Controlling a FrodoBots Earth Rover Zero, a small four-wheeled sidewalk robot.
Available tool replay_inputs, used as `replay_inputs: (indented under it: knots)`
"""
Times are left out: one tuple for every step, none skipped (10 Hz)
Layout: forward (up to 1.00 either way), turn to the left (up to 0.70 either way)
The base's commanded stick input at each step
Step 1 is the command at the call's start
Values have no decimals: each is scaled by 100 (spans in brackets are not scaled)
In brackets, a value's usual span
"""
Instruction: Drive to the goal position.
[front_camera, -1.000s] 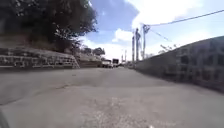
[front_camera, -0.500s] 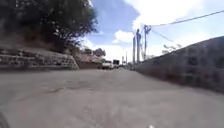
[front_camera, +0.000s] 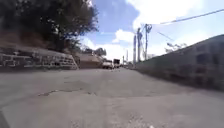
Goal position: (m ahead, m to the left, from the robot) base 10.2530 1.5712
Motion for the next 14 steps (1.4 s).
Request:
replay_inputs:
  knots:
    - [70, 0]
    - [70, 0]
    - [70, 0]
    - [70, 0]
    - [70, 0]
    - [70, 0]
    - [70, 0]
    - [70, 0]
    - [70, 0]
    - [70, 0]
    - [70, 0]
    - [70, 0]
    - [70, 0]
    - [70, 0]
